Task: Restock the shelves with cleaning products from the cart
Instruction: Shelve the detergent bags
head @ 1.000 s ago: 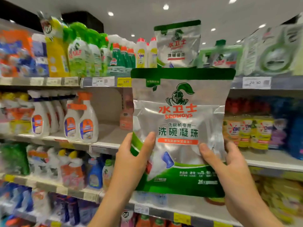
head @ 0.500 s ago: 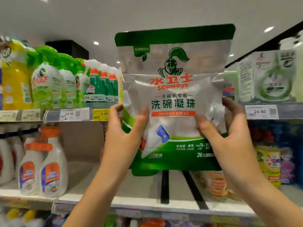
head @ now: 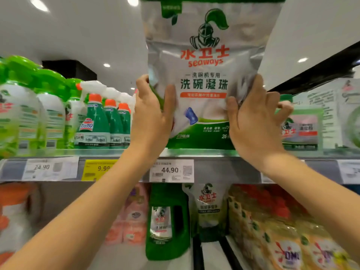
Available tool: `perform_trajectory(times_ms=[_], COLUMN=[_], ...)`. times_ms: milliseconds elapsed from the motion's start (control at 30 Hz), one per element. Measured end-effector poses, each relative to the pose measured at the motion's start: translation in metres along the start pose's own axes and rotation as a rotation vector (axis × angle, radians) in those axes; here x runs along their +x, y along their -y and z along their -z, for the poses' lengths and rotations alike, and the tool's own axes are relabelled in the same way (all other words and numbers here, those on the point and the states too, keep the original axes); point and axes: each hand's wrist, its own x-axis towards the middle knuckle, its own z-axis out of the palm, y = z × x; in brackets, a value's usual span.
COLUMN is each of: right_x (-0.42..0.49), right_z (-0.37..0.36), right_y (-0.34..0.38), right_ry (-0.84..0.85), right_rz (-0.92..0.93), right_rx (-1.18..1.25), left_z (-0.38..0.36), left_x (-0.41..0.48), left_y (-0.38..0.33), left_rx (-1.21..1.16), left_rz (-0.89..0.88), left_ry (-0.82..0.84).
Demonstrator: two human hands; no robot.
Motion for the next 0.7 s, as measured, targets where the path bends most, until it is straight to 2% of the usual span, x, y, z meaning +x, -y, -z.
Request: perform_trajectory(times_ms=[100,167,300,400,500,567,633,700], right_x=[0.001,0.001,0.004,0.008,0.009,0.010,0.013,0.017], right_z=[-0.005,-0.005,-0.004,0.001,0.010,0.013,0.012,0.006], right_y=[-0.008,-0.011,-0.005,0.002,0.003,0.005,0.006,0.004], right_ry=[0.083,0.108,0.291,0.401,0.430,0.444,0.498,0.557], right_rz=[0.002,0.056,0.174,0.307,0.524,0.647,0.669,0.641], right_rx=[-0.121,-0.239,-0.378,-0.445,-0.467,-0.383,-0.267,-0.202], left_z=[-0.010,-0.012,-0.015,-0.012,0.002,0.009,0.010,0.007], left_x=[-0.005,-0.005,-0.001,-0.003,-0.007,-0.011,-0.015,-0.015], left_y=[0.018,0.024,0.025,0.022,0.016,0.008,0.003,0.004], left_rx=[0.438,0.651,0.741,0.897,0.823,0.730,0.628,0.582], left_rz=[0.017,0.030,0.097,0.024,-0.272,-0.446,-0.363,-0.260], left_ry=[-0.086,-0.068,0.092,0.132,0.134,0.289,0.499,0.621])
